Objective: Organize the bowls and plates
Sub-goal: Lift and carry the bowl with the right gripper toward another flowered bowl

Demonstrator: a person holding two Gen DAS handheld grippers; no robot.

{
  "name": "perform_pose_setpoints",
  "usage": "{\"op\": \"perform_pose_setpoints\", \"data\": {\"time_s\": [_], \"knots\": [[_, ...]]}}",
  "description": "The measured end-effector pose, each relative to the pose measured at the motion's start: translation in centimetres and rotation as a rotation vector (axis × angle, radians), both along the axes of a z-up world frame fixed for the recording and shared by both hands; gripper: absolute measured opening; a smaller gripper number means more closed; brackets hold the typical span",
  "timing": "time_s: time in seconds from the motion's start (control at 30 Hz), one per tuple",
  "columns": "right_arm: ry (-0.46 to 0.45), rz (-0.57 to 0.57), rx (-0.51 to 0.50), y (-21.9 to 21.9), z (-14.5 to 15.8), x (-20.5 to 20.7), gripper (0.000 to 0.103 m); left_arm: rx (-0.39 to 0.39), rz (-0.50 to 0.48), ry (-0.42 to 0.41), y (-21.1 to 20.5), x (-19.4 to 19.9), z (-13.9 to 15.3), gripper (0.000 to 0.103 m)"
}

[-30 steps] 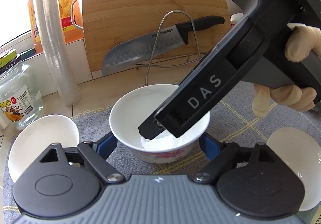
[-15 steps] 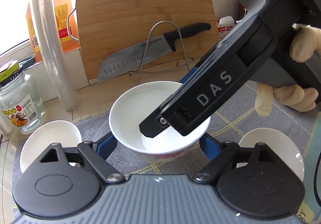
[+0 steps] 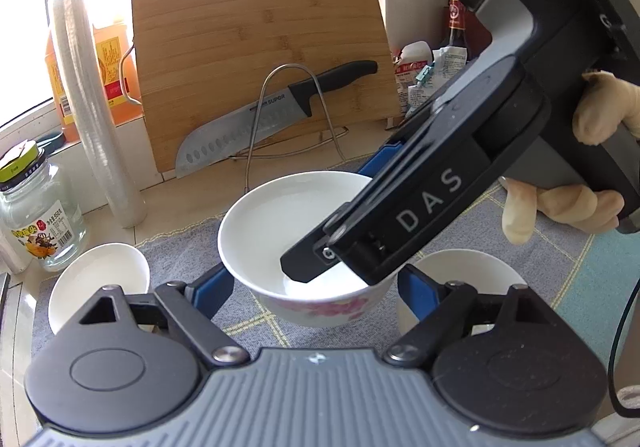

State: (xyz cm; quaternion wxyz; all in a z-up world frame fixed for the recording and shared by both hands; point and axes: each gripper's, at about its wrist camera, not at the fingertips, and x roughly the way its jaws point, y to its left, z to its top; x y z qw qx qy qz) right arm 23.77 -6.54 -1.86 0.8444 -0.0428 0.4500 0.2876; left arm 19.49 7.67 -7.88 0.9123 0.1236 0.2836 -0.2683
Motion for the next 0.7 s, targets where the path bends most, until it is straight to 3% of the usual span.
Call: {"op": "perform_pose_setpoints", "data": {"time_s": [0.7], "knots": [[-0.036,-0.093,-0.013,-3.3,1.6,-6.5,0.086,0.008,-0.094,-0.032,-2.4,-5.2,1.0,0.088]]}}
